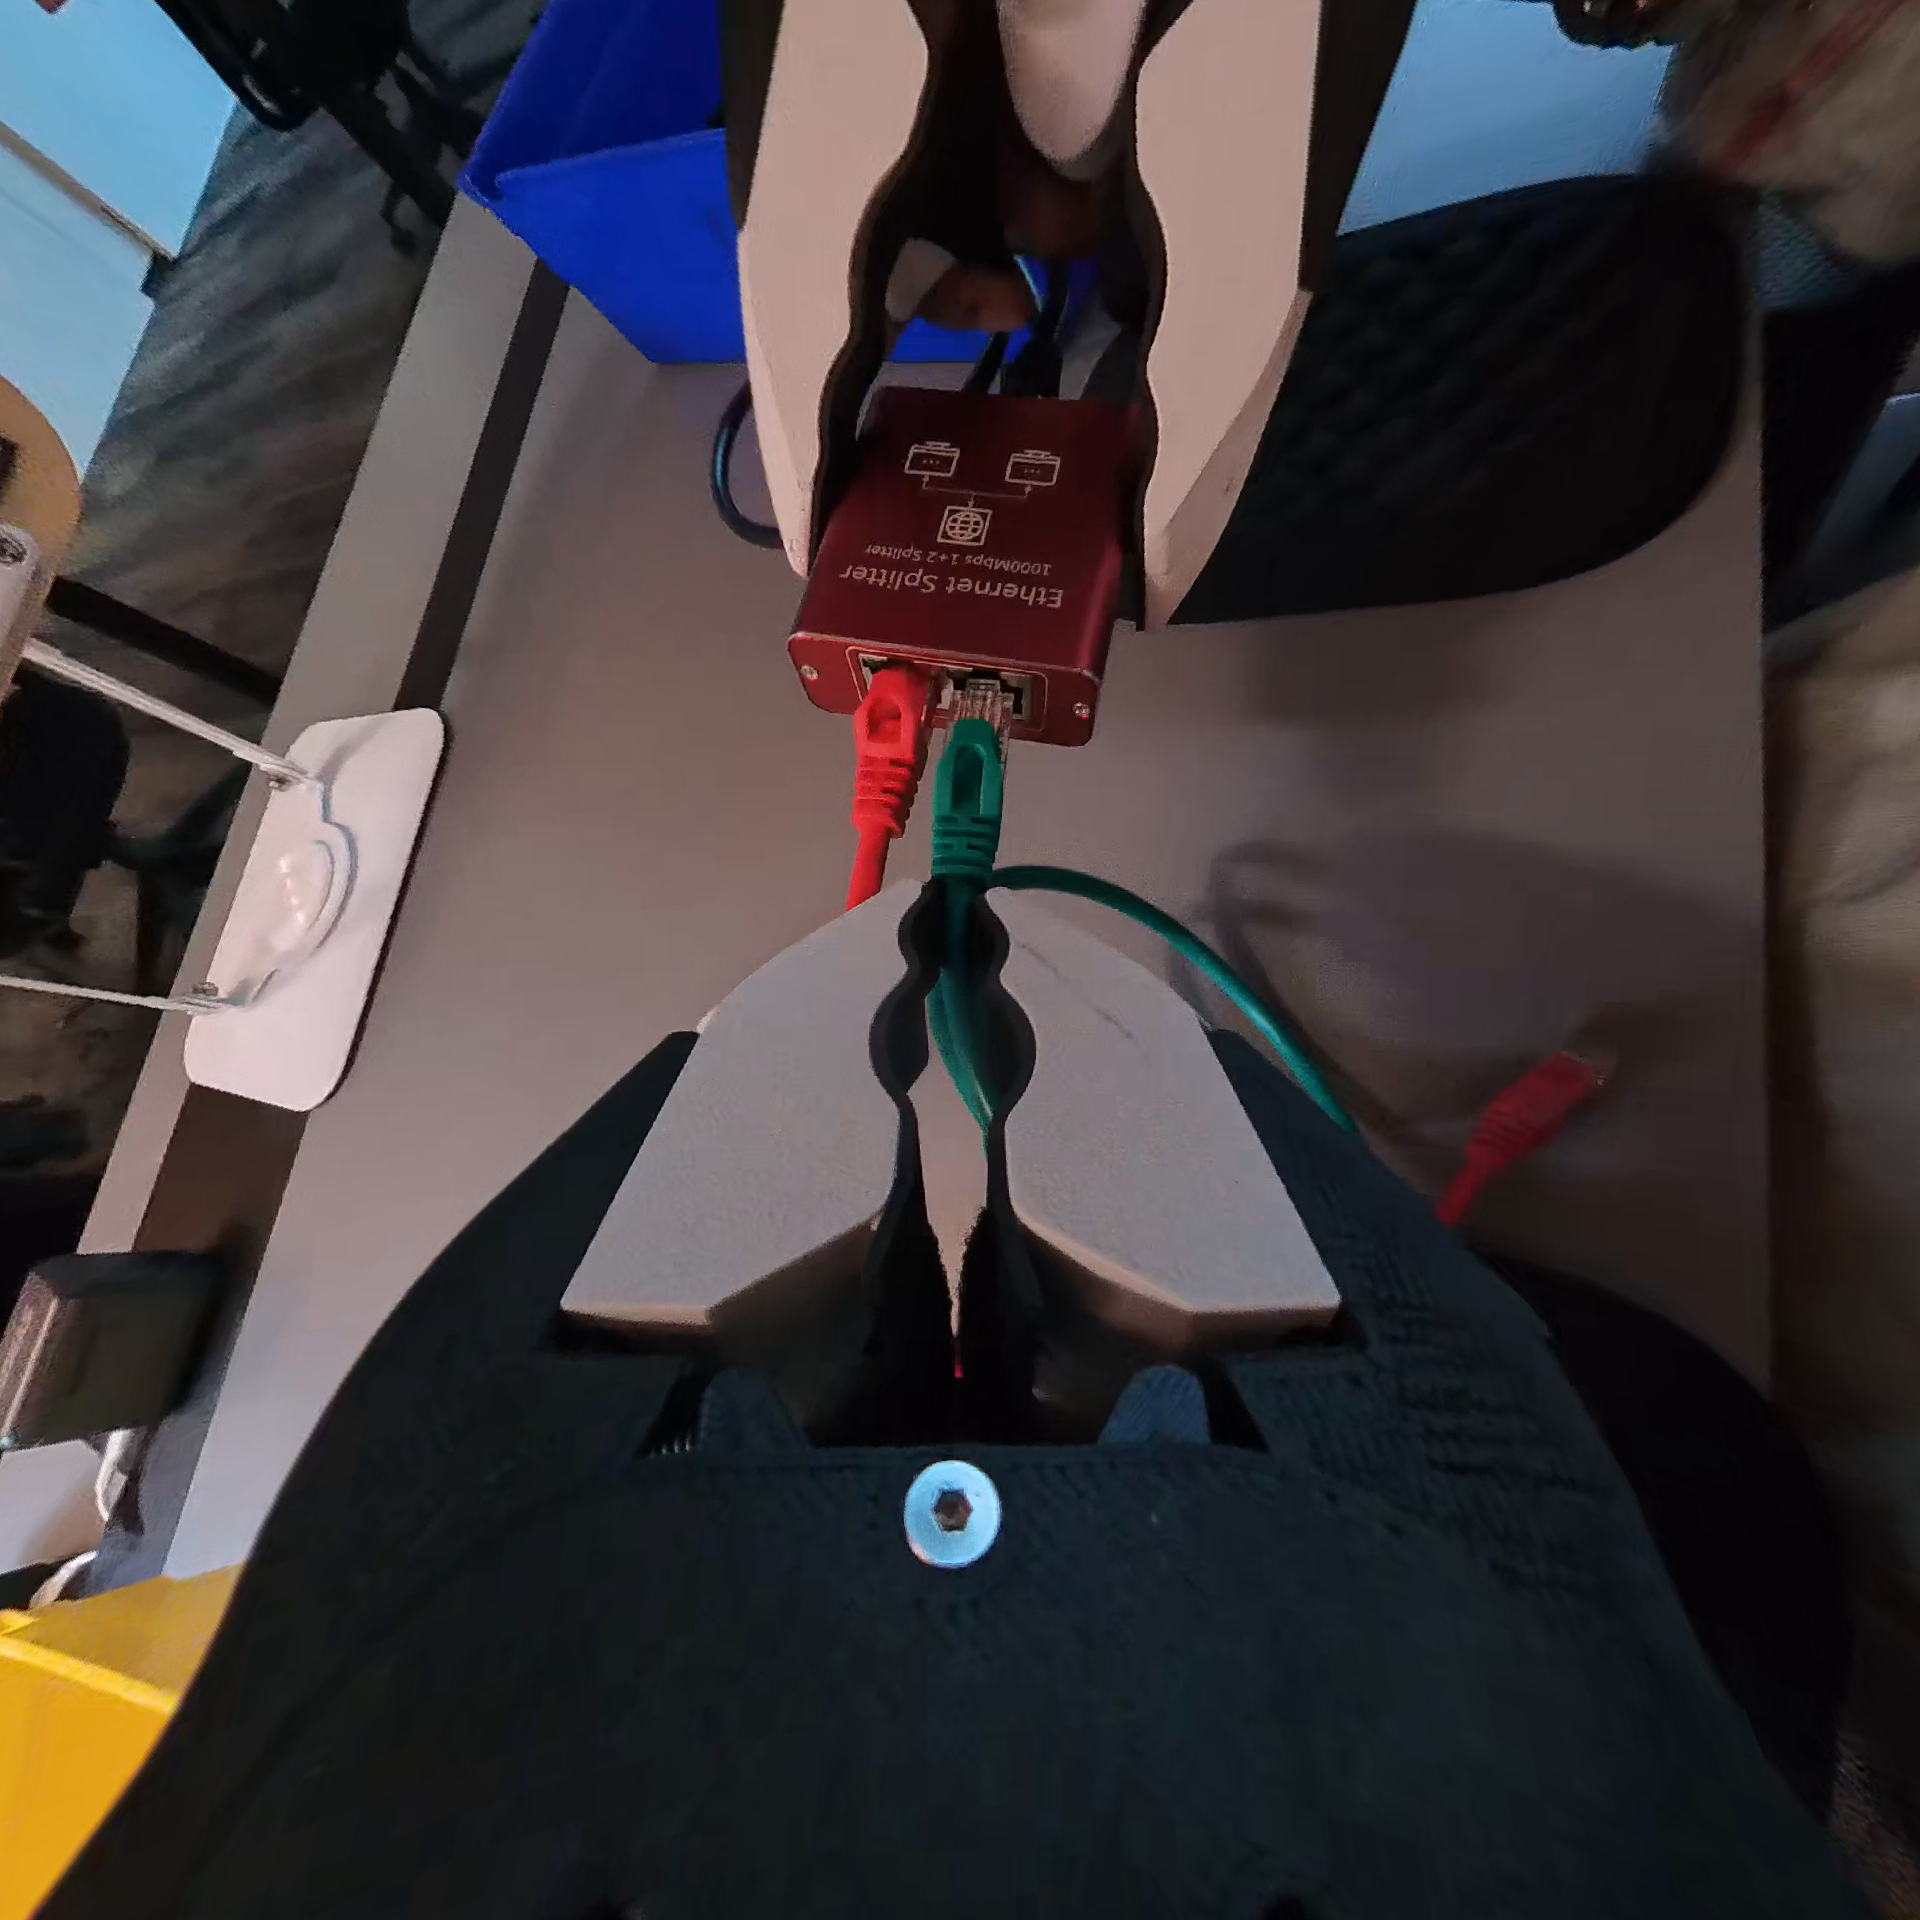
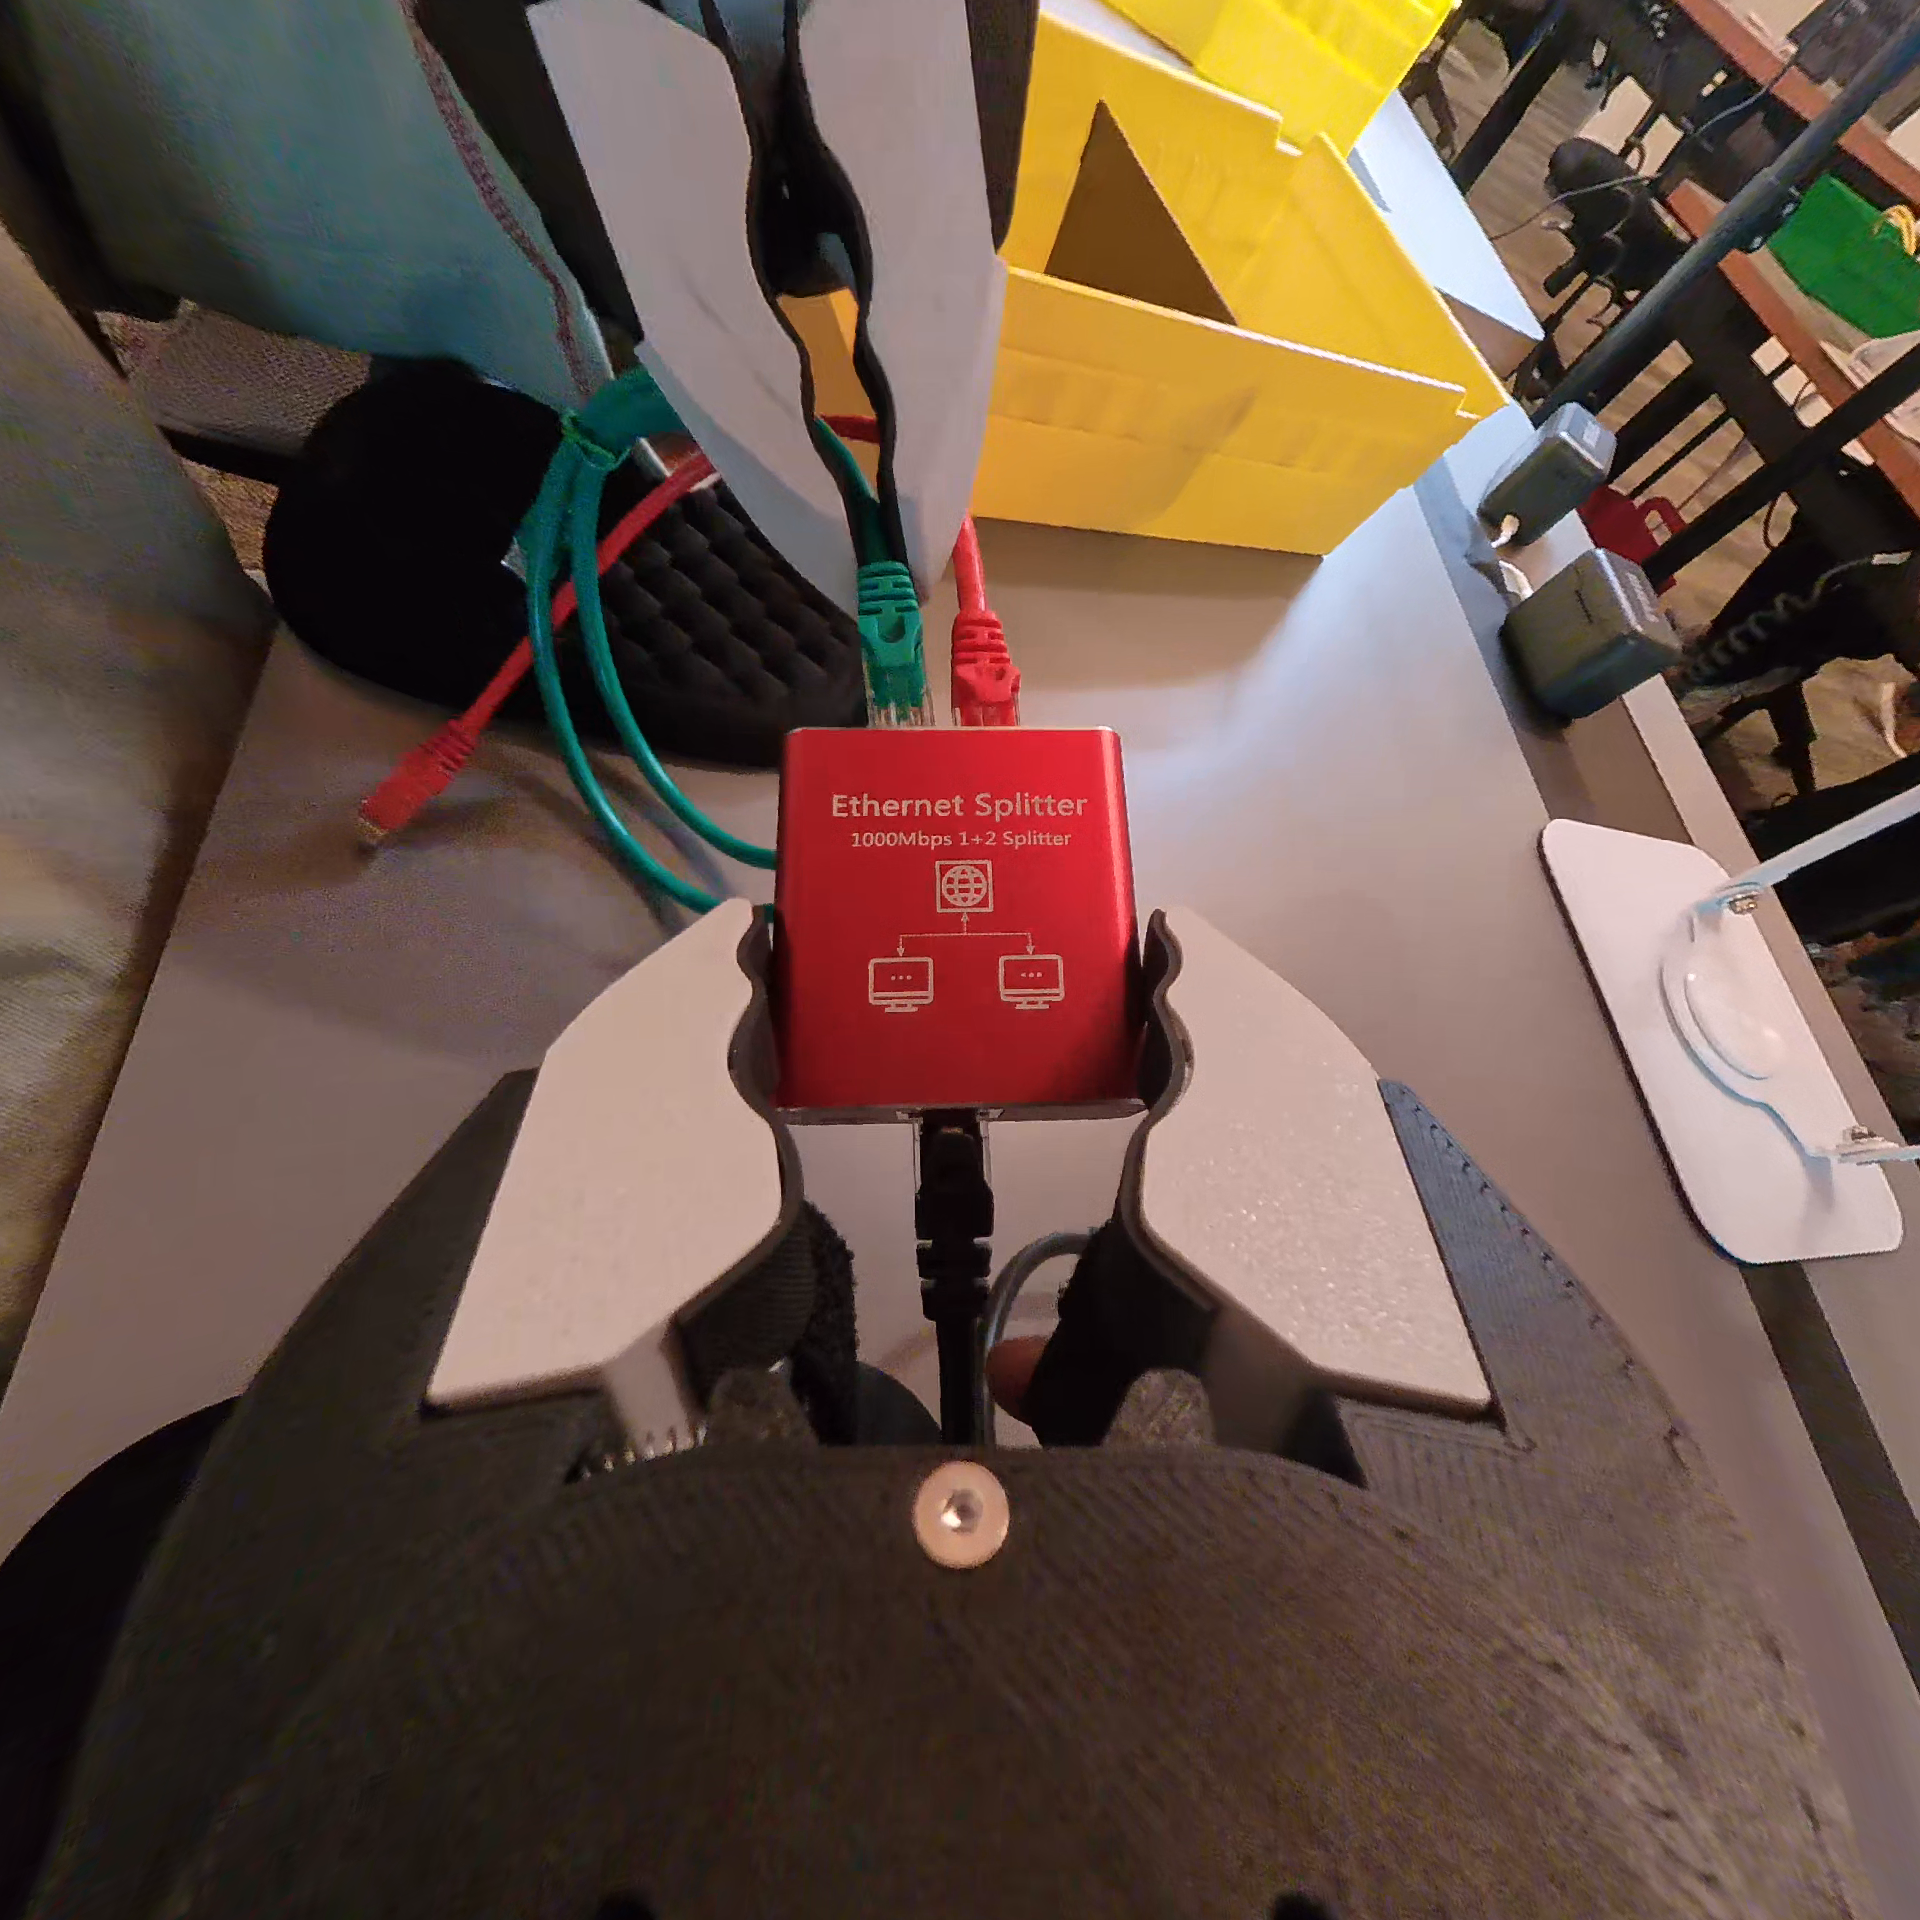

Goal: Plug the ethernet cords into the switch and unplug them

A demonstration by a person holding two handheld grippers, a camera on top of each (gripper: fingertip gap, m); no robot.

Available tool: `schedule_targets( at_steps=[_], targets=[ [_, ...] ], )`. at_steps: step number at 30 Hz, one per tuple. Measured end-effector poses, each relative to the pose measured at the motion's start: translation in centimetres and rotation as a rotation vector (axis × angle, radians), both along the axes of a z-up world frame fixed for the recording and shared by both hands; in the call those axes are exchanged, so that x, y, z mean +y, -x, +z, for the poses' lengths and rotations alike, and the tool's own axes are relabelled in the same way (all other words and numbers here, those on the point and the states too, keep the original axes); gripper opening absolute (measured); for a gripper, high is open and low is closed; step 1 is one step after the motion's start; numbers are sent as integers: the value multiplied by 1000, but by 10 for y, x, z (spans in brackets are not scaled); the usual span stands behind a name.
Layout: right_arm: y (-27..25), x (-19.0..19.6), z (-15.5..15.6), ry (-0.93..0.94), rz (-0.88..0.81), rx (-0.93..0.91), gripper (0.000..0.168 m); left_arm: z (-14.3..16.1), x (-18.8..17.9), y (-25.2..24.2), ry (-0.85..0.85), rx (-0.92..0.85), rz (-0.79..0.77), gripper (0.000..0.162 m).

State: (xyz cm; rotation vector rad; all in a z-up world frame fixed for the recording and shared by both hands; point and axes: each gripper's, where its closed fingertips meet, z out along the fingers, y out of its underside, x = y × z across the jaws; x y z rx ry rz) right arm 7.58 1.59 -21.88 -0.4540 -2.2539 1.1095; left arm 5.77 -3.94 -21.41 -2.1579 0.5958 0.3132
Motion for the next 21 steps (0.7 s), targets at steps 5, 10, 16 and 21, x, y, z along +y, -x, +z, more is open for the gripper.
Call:
schedule_targets(
  at_steps=[5, 10, 16, 21],
  targets=[
    [-2, -3, 0, -4, 5, 13, 69, -2, -2, -2, -4, -68, -23, 5],
    [-4, -7, -3, -1, 26, 16, 69, -4, 0, -7, -21, -28, -60, 6],
    [-3, -10, 5, 12, 16, 39, 68, 1, 1, -6, -44, 43, -55, 5],
    [-1, -14, 0, -49, 0, 32, 68, -7, 0, -2, 9, 98, -25, 4]
  ],
)
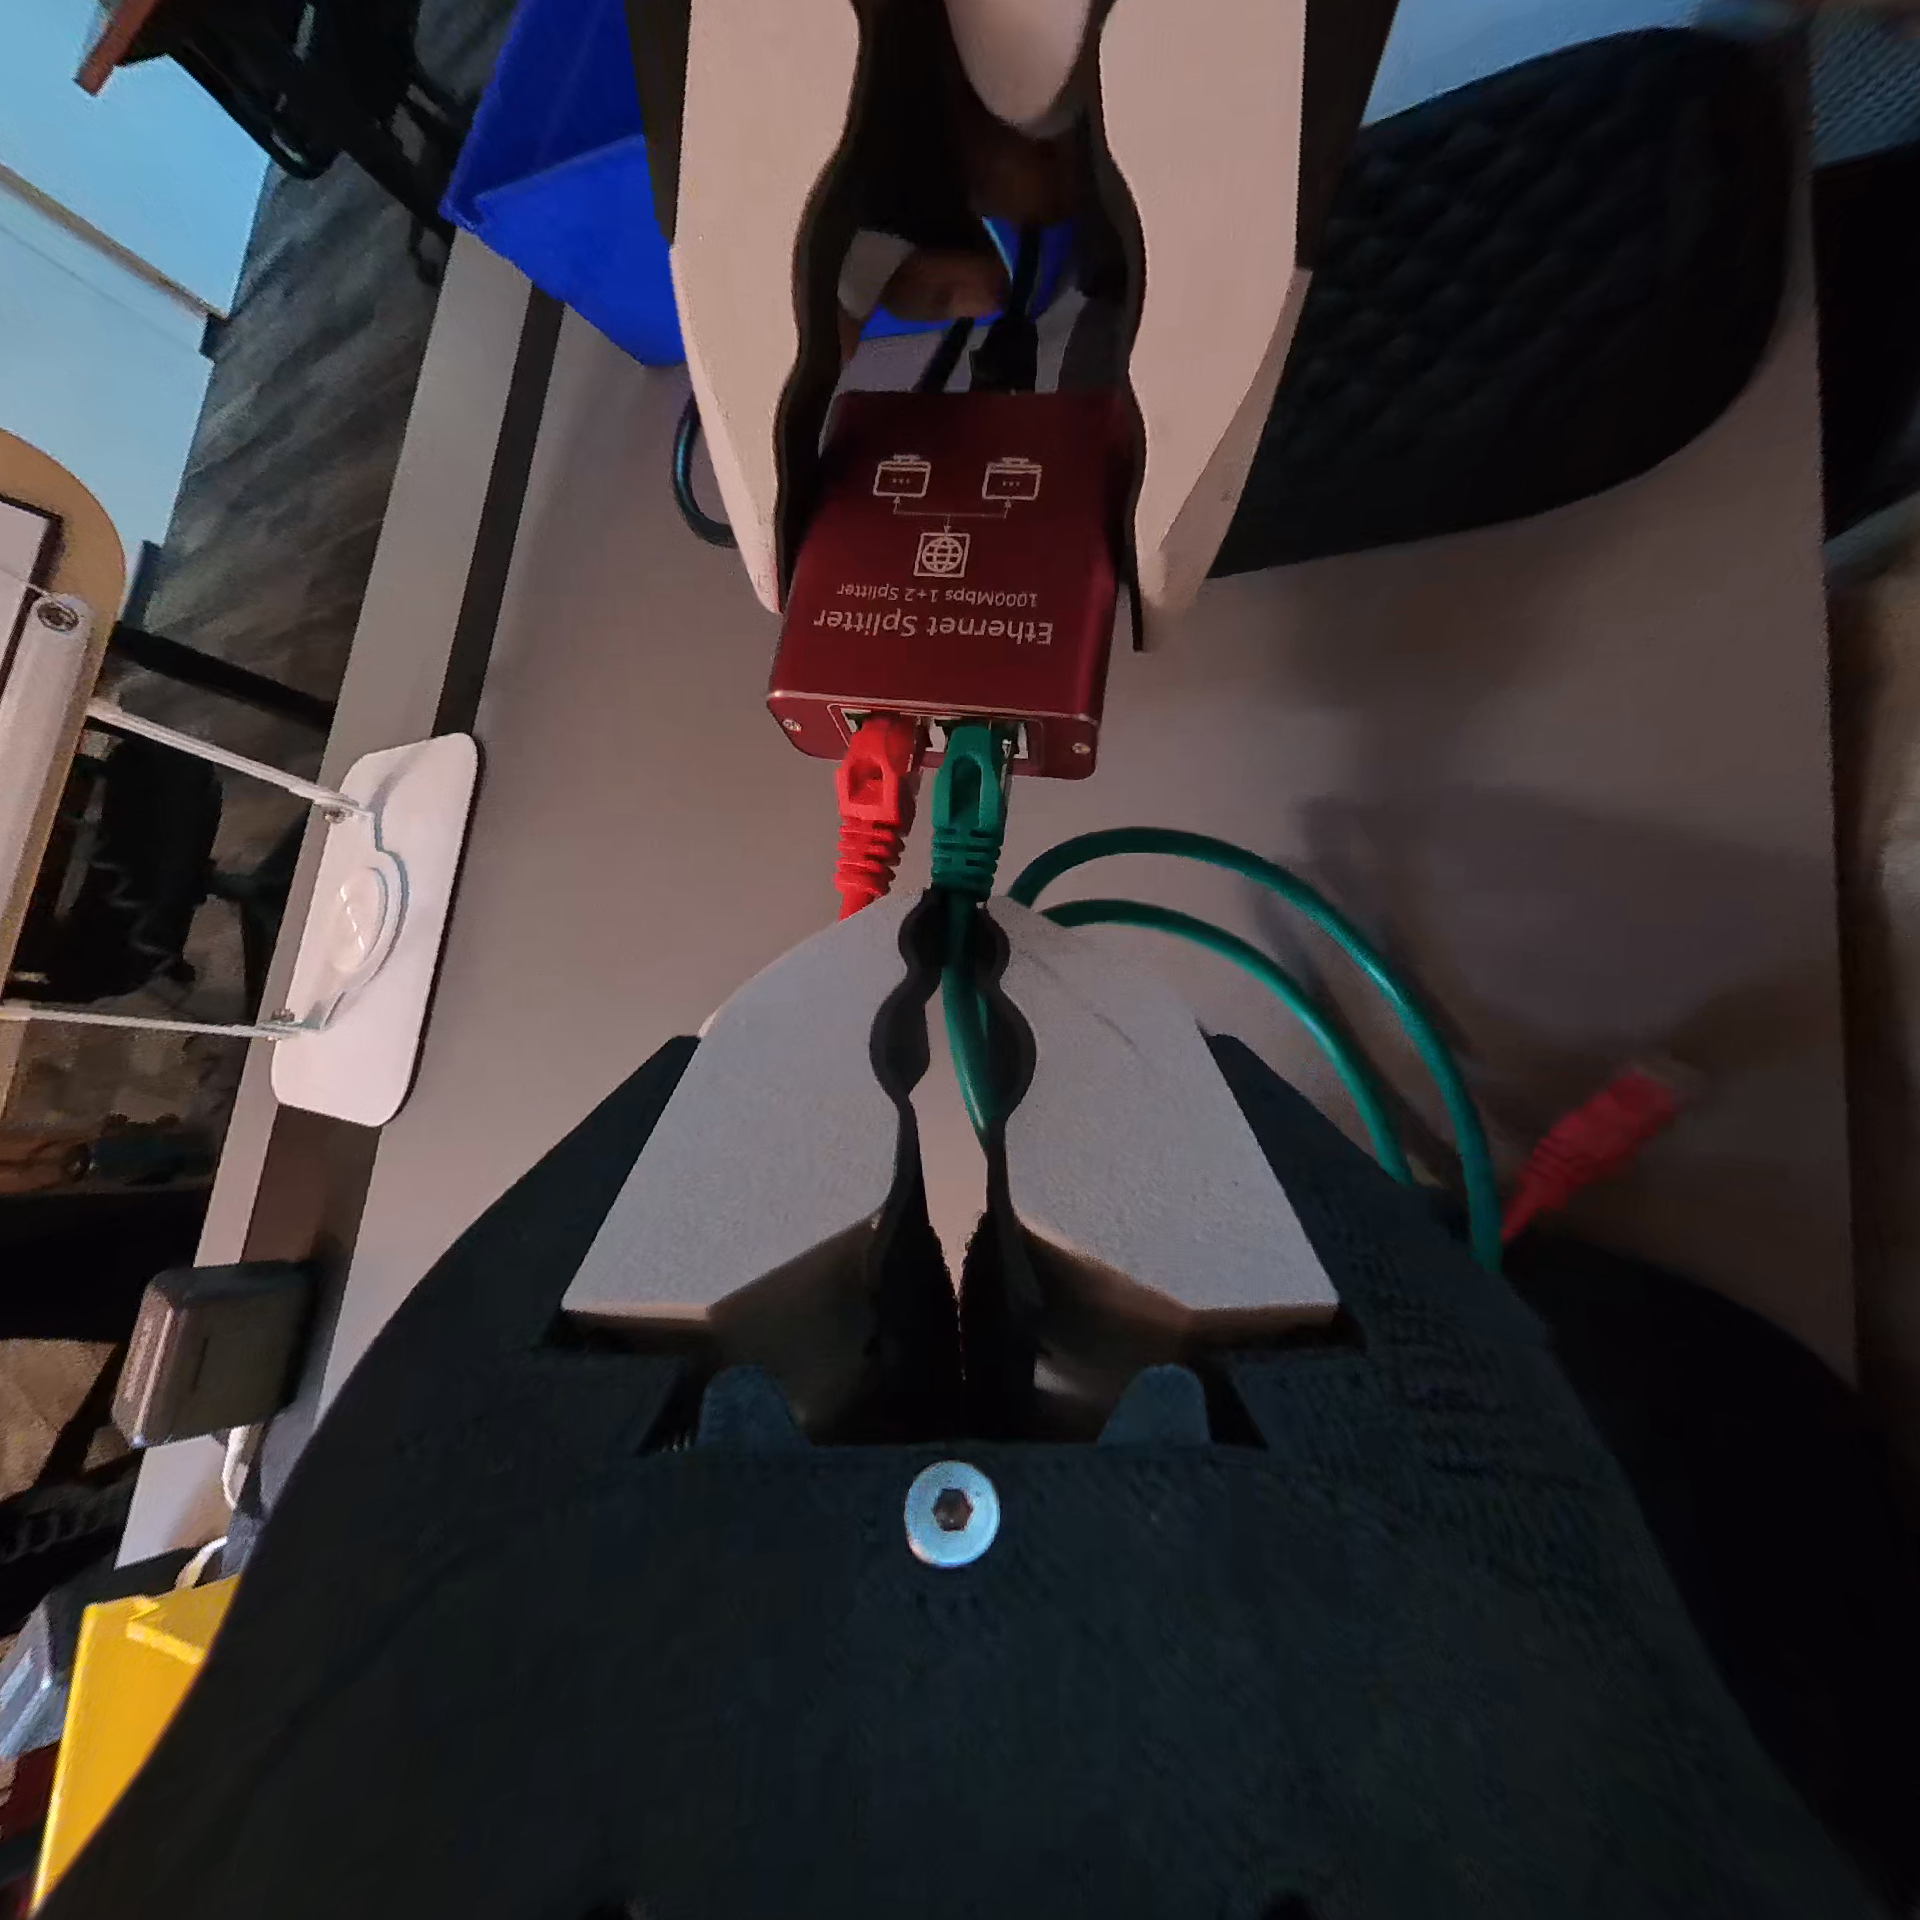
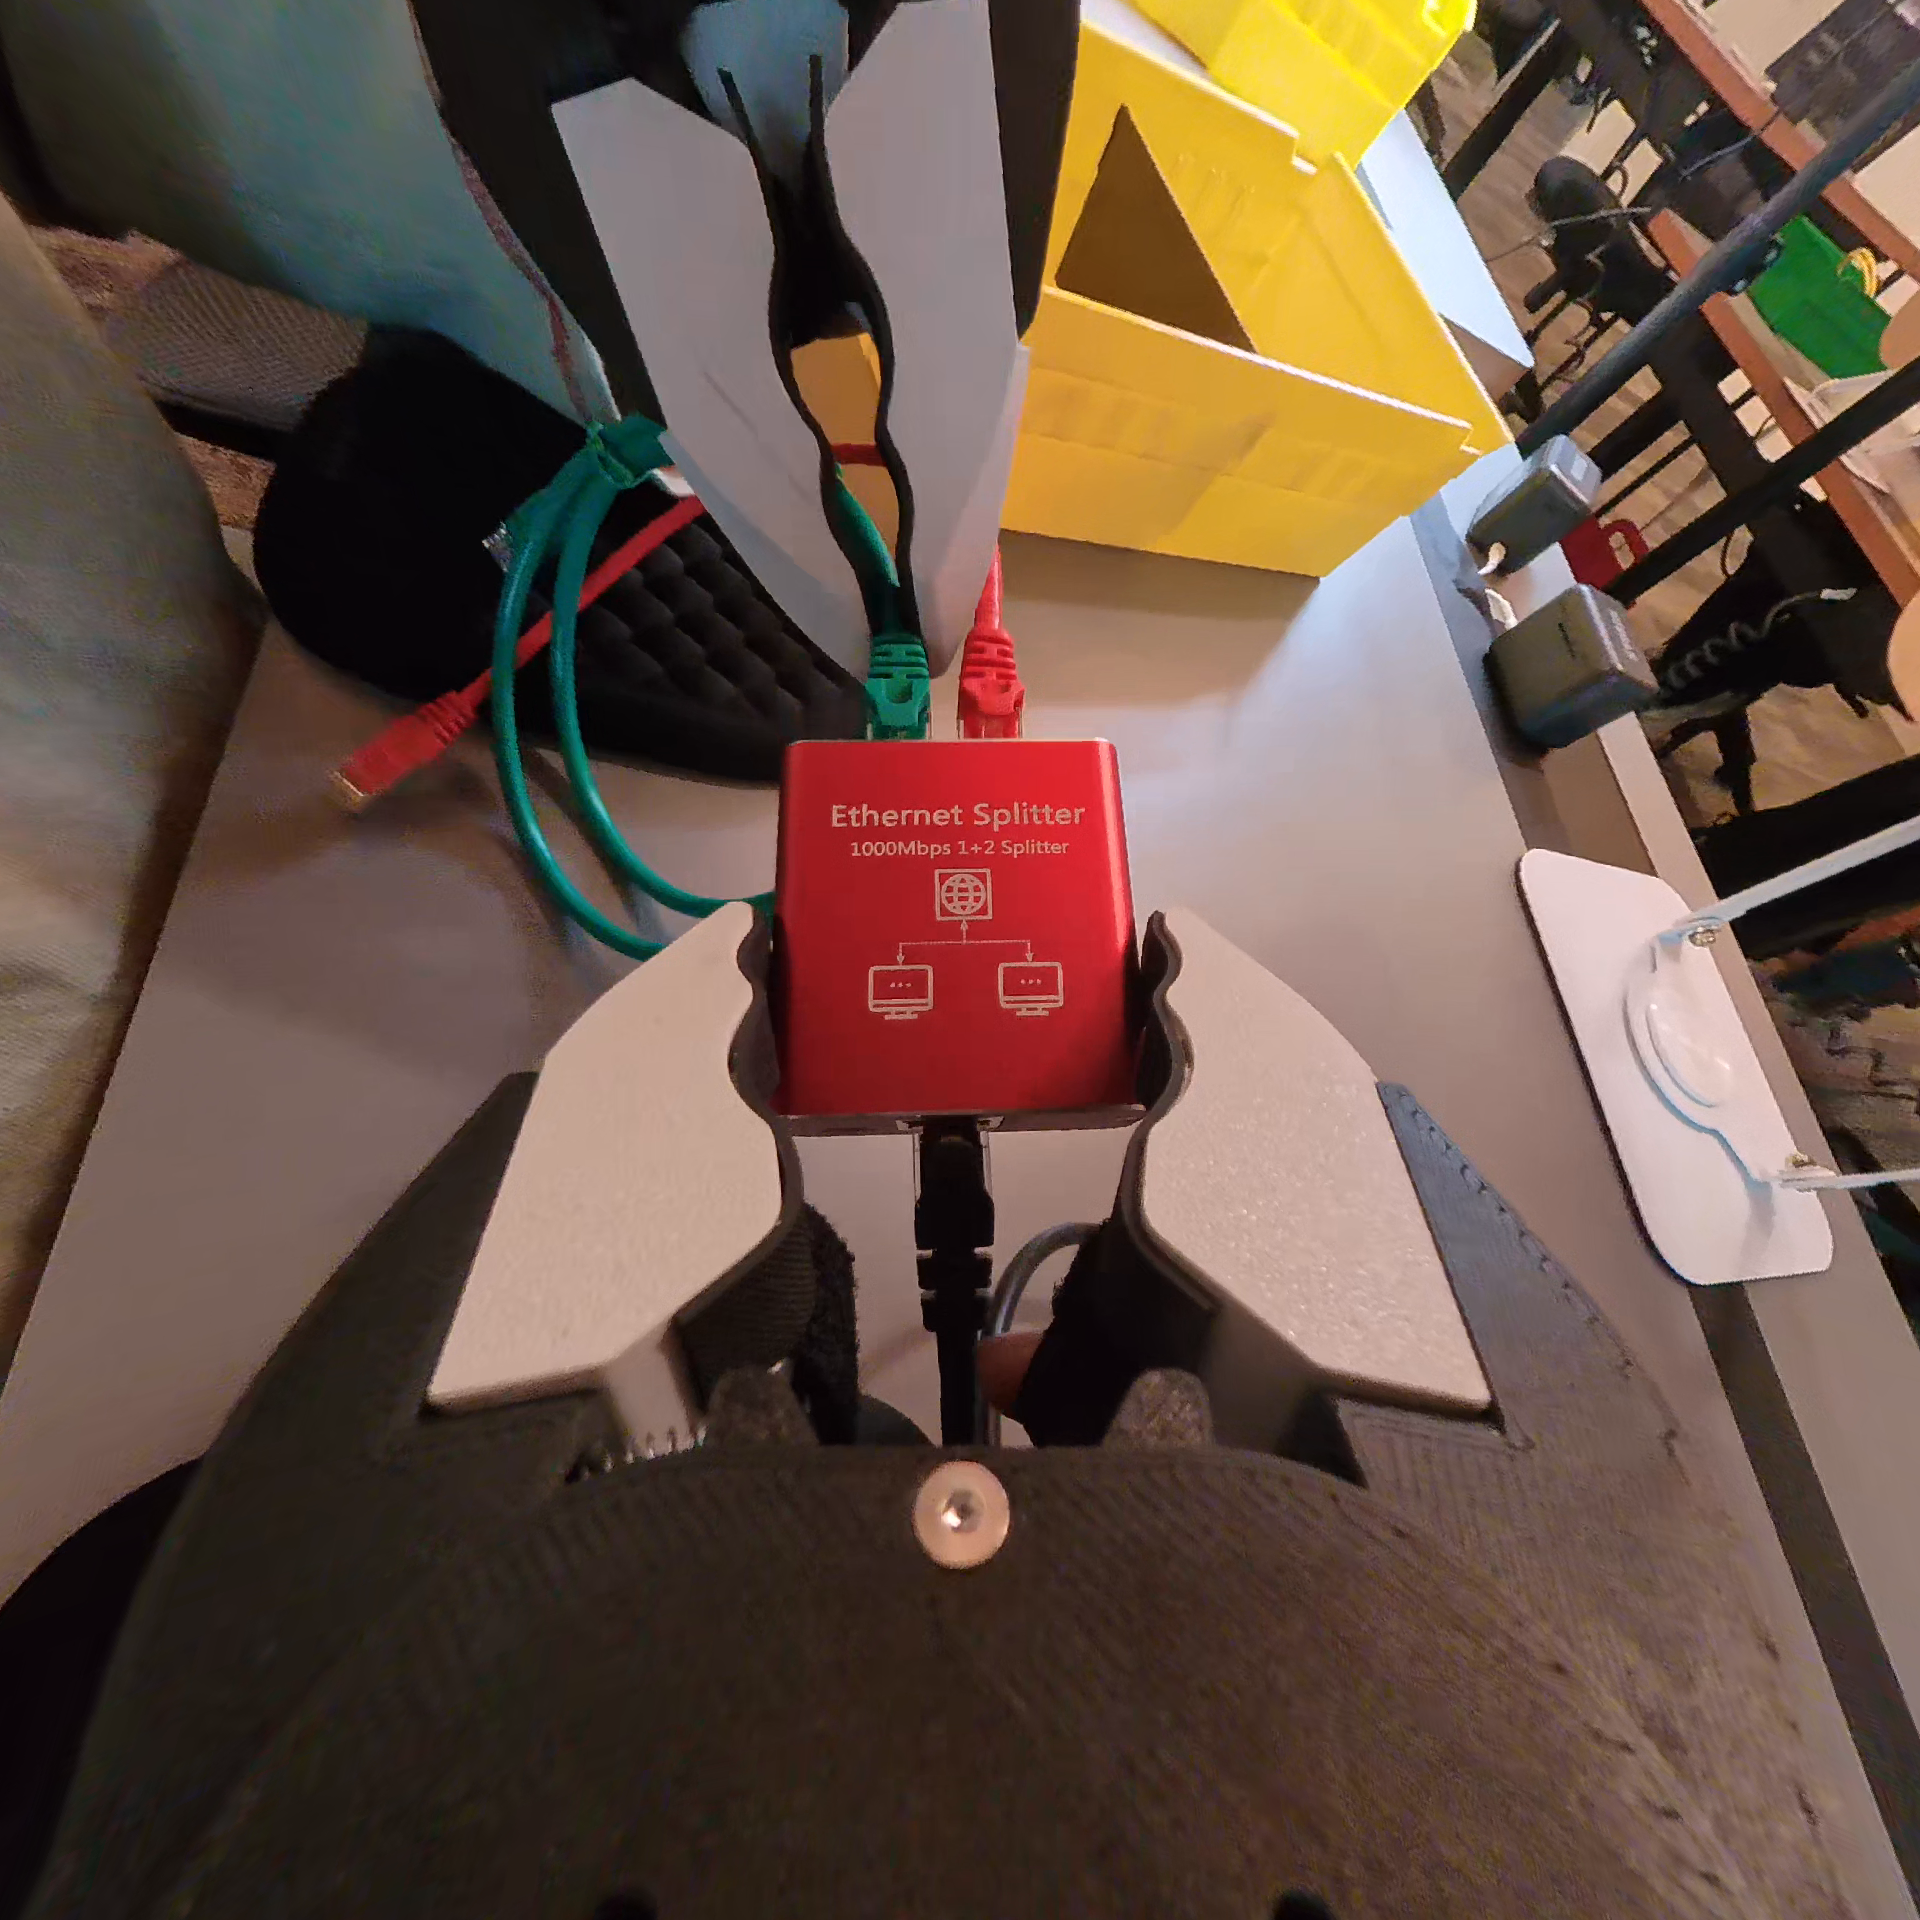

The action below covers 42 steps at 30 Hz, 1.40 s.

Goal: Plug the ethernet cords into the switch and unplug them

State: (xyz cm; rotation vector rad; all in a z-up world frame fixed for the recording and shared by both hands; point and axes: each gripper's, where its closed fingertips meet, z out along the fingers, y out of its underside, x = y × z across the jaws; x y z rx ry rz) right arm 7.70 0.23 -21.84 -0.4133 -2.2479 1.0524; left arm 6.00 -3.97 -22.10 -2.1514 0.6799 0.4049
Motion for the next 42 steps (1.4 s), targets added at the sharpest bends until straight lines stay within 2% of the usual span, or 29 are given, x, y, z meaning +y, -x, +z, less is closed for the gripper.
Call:
schedule_targets(
  at_steps=[5, 7, 8, 11, 14, 16, 19, 25, 29, 35, 38, 42],
  targets=[
    [1, -1, -2, 6, -2, 4, 68, -1, -2, 2, 9, -22, 0, 6],
    [4, 0, 3, -9, -15, 34, 69, 9, -1, 4, -31, -52, 10, 8],
    [6, 1, 8, -7, -21, 56, 68, 17, -2, 1, -66, -91, 0, 19],
    [12, 14, 21, -44, -72, 121, 68, 60, -12, 8, -287, -178, 37, 41],
    [14, 28, 38, -59, -114, 200, 69, 107, -32, 16, -609, -233, 61, 50],
    [14, 37, 56, -65, -150, 271, 69, 120, -48, 24, -749, -249, 106, 50],
    [12, 58, 91, -51, -229, 392, 69, 121, -65, 37, -848, -224, 198, 50],
    [-12, 134, 176, -45, -485, 673, 68, 122, -81, 50, -944, -164, 275, 48],
    [-30, 207, 202, -93, -690, 763, 68, 121, -79, 49, -959, -192, 264, 48],
    [-52, 309, 202, -247, -907, 788, 68, 115, -78, 50, -924, -127, 273, 47],
    [-59, 344, 195, -465, -964, 729, 68, 114, -78, 52, -930, -144, 276, 46],
    [-53, 372, 178, -808, -917, 618, 68, 112, -76, 52, -934, -177, 272, 46]
  ],
)
